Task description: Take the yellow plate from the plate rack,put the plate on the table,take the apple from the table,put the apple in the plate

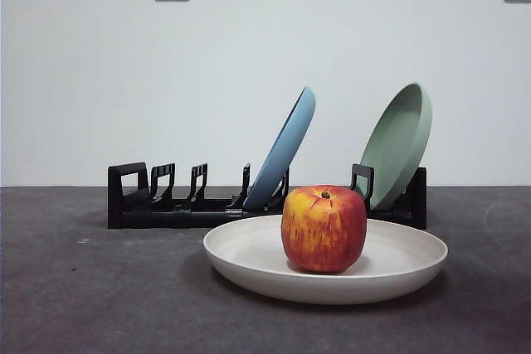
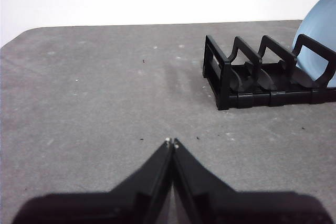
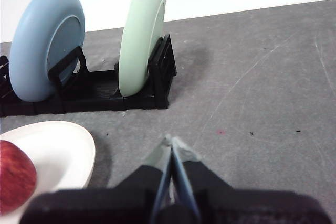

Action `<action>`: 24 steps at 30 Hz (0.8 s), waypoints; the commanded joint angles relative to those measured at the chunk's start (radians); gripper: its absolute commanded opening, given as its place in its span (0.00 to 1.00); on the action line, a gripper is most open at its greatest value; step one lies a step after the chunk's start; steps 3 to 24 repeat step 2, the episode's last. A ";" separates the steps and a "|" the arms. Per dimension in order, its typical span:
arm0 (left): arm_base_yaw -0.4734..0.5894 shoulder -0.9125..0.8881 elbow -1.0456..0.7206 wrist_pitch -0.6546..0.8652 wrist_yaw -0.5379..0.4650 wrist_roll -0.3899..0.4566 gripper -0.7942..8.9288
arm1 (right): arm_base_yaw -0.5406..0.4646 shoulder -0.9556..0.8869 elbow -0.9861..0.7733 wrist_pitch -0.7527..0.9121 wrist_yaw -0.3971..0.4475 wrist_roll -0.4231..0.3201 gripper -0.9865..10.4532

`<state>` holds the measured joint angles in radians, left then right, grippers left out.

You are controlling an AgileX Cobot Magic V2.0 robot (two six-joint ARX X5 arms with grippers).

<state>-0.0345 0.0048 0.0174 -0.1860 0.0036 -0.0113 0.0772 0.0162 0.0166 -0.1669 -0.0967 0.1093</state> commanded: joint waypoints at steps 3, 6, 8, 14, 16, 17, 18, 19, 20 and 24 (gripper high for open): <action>0.003 -0.003 -0.014 0.002 -0.001 -0.003 0.08 | -0.001 -0.003 -0.011 -0.013 0.002 0.011 0.07; 0.003 -0.003 -0.014 0.002 -0.001 -0.003 0.08 | -0.001 -0.003 -0.011 -0.013 0.002 0.011 0.07; 0.003 -0.003 -0.014 0.002 -0.001 -0.003 0.08 | -0.001 -0.003 -0.011 -0.013 0.002 0.011 0.07; 0.003 -0.003 -0.014 0.002 -0.001 -0.003 0.08 | -0.001 -0.003 -0.011 -0.013 0.002 0.011 0.07; 0.003 -0.003 -0.014 0.002 -0.001 -0.003 0.08 | -0.001 -0.003 -0.011 -0.013 0.002 0.011 0.07; 0.003 -0.003 -0.014 0.002 -0.001 -0.003 0.08 | -0.001 -0.003 -0.011 -0.013 0.002 0.011 0.07; 0.003 -0.003 -0.014 0.002 -0.001 -0.003 0.08 | -0.001 -0.003 -0.011 -0.013 0.002 0.011 0.07; 0.003 -0.003 -0.014 0.002 -0.001 -0.003 0.08 | -0.001 -0.003 -0.011 -0.013 0.002 0.011 0.07; 0.003 -0.003 -0.014 0.002 -0.001 -0.003 0.08 | -0.001 -0.003 -0.011 -0.013 0.002 0.011 0.07; 0.003 -0.003 -0.014 0.002 -0.001 -0.003 0.08 | -0.001 -0.003 -0.011 -0.013 0.002 0.011 0.07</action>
